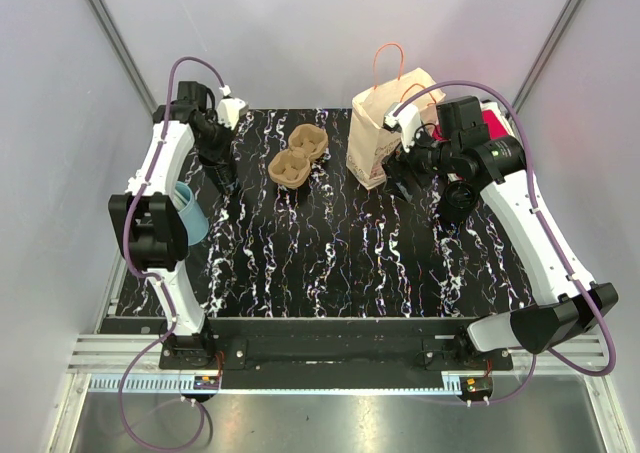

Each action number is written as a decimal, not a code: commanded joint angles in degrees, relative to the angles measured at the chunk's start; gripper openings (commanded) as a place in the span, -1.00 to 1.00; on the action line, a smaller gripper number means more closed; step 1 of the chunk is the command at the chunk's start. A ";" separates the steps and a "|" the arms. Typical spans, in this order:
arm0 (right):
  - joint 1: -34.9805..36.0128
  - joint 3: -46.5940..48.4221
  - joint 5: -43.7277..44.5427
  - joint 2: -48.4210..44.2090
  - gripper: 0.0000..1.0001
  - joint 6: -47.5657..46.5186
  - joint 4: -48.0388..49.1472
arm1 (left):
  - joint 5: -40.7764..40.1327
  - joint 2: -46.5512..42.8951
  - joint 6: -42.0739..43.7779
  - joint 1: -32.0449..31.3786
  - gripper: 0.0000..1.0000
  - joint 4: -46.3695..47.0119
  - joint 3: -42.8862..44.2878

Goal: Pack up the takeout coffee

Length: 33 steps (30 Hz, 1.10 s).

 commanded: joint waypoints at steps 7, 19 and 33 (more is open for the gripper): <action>0.81 2.09 0.08 -0.42 0.77 -0.01 0.94 | -0.78 -3.71 -0.28 0.29 -1.00 1.19 3.40; 0.89 2.09 0.44 -0.42 0.78 -0.10 0.77 | -1.04 -0.81 0.51 0.29 -0.41 1.10 3.14; 1.07 1.65 0.61 -0.42 0.77 -0.10 0.85 | 0.01 1.12 1.57 1.51 -0.28 0.14 3.31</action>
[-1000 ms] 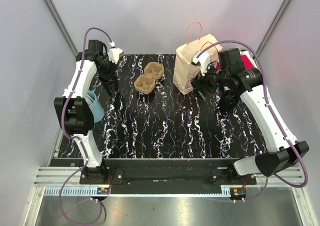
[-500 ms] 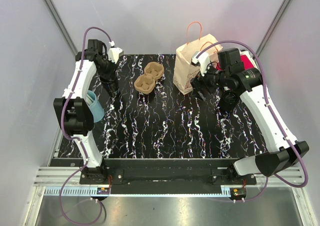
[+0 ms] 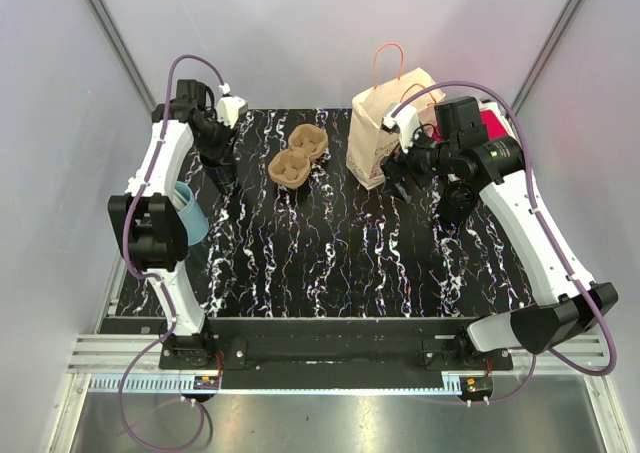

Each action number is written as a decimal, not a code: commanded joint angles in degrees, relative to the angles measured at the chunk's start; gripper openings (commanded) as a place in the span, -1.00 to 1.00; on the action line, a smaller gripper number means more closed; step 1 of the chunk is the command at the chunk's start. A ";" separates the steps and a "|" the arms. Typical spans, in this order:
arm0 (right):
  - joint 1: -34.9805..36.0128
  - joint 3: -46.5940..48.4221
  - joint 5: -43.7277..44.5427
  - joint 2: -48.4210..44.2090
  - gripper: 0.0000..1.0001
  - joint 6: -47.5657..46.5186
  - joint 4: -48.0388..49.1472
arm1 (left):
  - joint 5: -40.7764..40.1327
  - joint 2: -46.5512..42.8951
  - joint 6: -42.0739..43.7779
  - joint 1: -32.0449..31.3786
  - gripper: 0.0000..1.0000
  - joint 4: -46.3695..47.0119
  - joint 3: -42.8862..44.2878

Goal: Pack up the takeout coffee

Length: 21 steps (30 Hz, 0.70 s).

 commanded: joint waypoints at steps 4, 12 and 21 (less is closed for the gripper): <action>0.44 1.56 0.35 -0.51 0.77 -0.10 0.96 | 1.15 2.08 1.02 1.79 -0.35 0.20 2.57; 0.44 1.56 0.35 -0.42 0.77 -0.01 1.05 | 3.52 2.61 0.84 2.93 -0.40 -0.33 3.71; 0.44 1.56 0.53 -0.42 0.77 0.08 1.05 | 7.04 2.08 0.49 3.11 -0.40 -1.03 3.98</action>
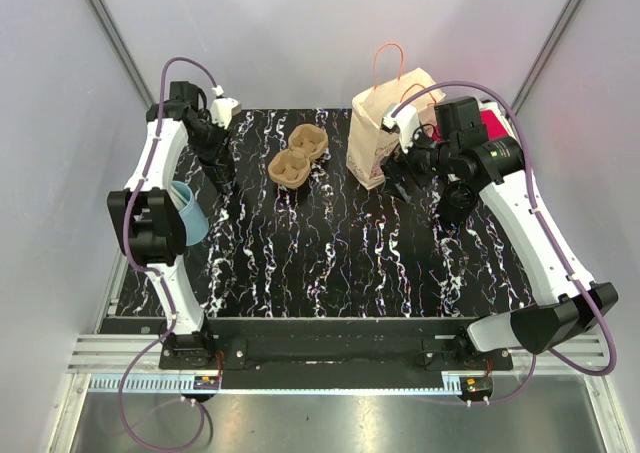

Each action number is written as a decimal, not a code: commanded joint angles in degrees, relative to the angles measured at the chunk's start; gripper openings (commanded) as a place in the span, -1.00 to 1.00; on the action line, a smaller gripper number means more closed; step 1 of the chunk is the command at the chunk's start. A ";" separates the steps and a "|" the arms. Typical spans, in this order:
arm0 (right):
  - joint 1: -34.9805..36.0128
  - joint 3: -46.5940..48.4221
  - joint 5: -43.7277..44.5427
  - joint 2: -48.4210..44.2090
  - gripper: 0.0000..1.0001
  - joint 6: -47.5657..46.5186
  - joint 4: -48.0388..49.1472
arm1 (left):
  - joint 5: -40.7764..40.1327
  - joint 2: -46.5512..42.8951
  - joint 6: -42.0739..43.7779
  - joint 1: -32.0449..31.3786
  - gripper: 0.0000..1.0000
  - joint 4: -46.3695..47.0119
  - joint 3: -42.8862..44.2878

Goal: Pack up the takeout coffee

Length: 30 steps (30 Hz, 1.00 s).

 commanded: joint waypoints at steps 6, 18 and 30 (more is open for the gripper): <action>0.50 1.30 0.44 -0.60 0.77 0.08 1.05 | 3.54 0.06 0.10 0.42 -0.41 -0.14 3.19; 0.59 1.39 0.52 -0.60 0.77 0.16 1.14 | 3.46 -0.12 0.01 0.51 -0.44 -0.31 3.37; 0.59 1.48 0.53 -0.25 0.77 0.08 1.05 | 3.19 0.94 -0.16 0.68 -0.50 -0.40 3.72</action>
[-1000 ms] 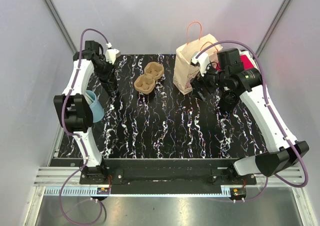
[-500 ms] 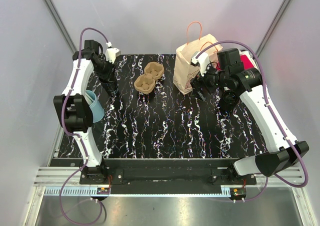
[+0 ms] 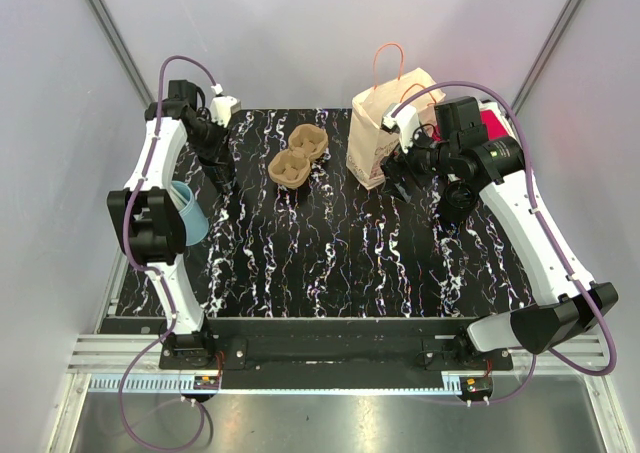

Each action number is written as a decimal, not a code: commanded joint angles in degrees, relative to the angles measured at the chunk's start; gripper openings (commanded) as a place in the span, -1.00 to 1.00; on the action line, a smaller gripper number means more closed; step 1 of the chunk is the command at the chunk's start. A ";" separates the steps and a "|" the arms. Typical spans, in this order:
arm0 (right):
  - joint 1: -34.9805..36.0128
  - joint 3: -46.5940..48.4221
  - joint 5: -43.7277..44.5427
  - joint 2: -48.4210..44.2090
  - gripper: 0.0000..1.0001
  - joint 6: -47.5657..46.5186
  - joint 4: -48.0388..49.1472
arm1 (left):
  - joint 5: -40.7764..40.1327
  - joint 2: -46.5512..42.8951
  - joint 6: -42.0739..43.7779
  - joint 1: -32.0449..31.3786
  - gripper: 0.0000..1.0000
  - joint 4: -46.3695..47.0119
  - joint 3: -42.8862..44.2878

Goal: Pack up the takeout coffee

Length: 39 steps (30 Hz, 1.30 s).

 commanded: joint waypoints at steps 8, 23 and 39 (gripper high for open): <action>0.68 1.74 0.57 -0.16 0.77 0.08 1.05 | 0.55 0.21 0.08 0.27 -0.68 0.41 2.32; 0.85 2.00 0.83 -0.16 0.76 0.16 1.05 | 0.64 -1.54 -1.06 0.35 -1.00 0.58 2.67; 0.94 2.18 1.18 -0.42 0.77 0.25 1.05 | -1.56 -5.50 -1.59 0.35 -1.00 2.08 2.85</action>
